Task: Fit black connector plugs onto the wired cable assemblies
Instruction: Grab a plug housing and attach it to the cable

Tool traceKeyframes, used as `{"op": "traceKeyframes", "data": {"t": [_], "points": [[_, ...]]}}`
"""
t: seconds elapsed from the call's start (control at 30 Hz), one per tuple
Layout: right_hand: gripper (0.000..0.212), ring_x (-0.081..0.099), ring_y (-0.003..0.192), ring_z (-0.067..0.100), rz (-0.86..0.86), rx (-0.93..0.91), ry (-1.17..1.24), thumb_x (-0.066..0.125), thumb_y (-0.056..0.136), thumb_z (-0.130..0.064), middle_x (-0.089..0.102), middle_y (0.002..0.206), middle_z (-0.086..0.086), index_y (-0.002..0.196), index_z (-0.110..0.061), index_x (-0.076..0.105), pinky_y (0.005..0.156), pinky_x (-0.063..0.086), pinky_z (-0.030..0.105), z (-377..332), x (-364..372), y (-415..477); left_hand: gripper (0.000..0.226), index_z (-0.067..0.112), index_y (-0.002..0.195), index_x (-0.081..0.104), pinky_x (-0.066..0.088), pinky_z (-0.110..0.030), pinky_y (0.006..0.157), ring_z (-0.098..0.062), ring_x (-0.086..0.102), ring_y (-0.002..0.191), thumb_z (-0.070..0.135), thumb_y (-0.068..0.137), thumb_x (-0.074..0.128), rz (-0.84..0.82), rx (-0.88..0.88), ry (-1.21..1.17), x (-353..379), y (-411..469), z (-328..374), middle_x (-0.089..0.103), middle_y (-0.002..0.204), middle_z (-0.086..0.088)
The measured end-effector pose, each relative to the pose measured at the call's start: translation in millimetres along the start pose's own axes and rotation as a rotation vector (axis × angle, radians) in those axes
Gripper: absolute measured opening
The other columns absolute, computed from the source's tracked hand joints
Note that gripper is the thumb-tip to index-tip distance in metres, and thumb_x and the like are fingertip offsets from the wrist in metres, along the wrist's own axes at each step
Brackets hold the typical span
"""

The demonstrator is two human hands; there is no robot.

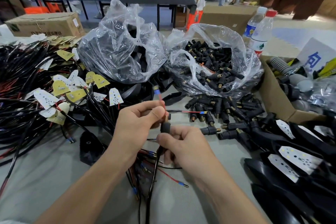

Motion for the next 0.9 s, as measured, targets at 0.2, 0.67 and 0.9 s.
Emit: {"op": "traceKeyframes", "data": {"t": [0.2,0.67,0.9], "points": [[0.018,0.057,0.05,0.019,0.369,-0.105,0.307,0.069,0.092,-0.005,0.066,0.061,0.015,0.075,0.001,0.067,0.048,0.047,0.025,-9,-42,5,0.014,0.03,0.092,0.083,0.06,-0.027,0.064,-0.021,0.075,0.071,0.028,0.079,0.08,-0.374,-0.177,0.199,21,-13,-18,0.078,0.085,-0.011],[0.012,0.05,0.061,0.013,0.204,0.051,0.414,0.071,0.091,-0.008,0.062,0.073,0.005,0.085,-0.009,0.081,0.067,0.045,0.027,-4,-50,5,0.037,0.016,0.057,0.067,0.03,-0.023,0.045,-0.012,0.035,0.042,0.024,0.093,0.072,-0.279,0.023,0.53,22,-16,-15,0.052,0.046,-0.003],[0.022,0.052,0.063,0.014,0.072,0.078,0.447,0.063,0.093,0.0,0.059,0.073,0.009,0.082,-0.011,0.079,0.065,0.046,0.024,-3,-50,6,0.042,0.02,0.052,0.061,0.029,-0.015,0.046,-0.005,0.036,0.041,0.031,0.091,0.071,-0.345,0.109,0.71,21,-16,-12,0.048,0.042,0.009]]}}
Point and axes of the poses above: each hand's wrist, its own y-axis towards the middle knuckle, its own x-axis out of the palm, z = x × y, the point moved 4 cm from there along y, towards the middle knuckle
